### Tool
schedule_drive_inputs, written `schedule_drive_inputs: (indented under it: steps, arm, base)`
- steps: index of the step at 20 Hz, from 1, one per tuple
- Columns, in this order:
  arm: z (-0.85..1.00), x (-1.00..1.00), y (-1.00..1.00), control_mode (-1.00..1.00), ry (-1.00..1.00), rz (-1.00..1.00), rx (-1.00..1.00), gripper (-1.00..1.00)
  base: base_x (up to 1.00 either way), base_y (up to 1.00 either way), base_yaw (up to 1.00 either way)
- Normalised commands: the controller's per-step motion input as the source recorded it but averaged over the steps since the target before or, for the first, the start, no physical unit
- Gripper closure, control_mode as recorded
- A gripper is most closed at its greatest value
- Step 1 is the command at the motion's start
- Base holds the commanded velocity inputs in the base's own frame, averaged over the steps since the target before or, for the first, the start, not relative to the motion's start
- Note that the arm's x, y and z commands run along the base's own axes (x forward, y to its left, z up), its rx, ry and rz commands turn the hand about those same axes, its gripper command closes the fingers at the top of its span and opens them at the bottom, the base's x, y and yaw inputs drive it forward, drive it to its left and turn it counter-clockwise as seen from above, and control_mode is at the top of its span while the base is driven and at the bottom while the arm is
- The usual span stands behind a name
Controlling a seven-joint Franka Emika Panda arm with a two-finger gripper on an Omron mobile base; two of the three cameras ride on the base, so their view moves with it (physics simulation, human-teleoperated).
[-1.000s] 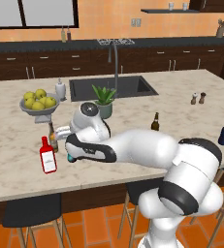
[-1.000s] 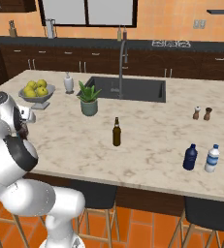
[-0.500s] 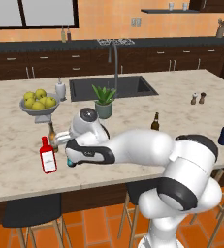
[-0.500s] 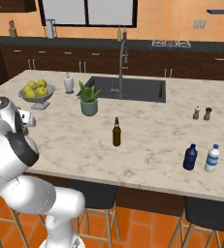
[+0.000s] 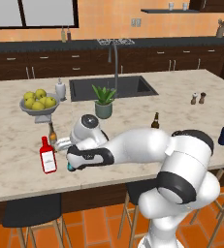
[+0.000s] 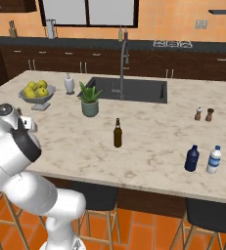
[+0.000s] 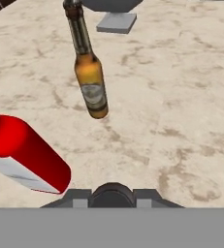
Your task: Move the plastic bottles in the middle to the plastics group, and the glass bottles in the middle to the glass group.
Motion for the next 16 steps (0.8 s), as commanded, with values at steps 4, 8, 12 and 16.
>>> schedule_drive_inputs:
  steps: [4, 8, 12, 16]
  arm:
    - [-0.30, 0.00, 0.00, -1.00, 0.00, 0.02, 0.00, 1.00]
    - [-0.26, 0.00, 0.02, -1.00, 0.00, 0.02, 0.00, 1.00]
    - [-0.25, -0.10, -0.01, -1.00, 0.00, 0.01, 0.00, -1.00]
    - [-0.03, -0.15, -0.04, -1.00, 0.00, 0.00, 0.00, -1.00]
  base:
    - [0.00, 0.00, 0.00]
    - [0.00, 0.00, 0.00]
    - [0.00, 0.00, 0.00]
    - [0.00, 0.00, 0.00]
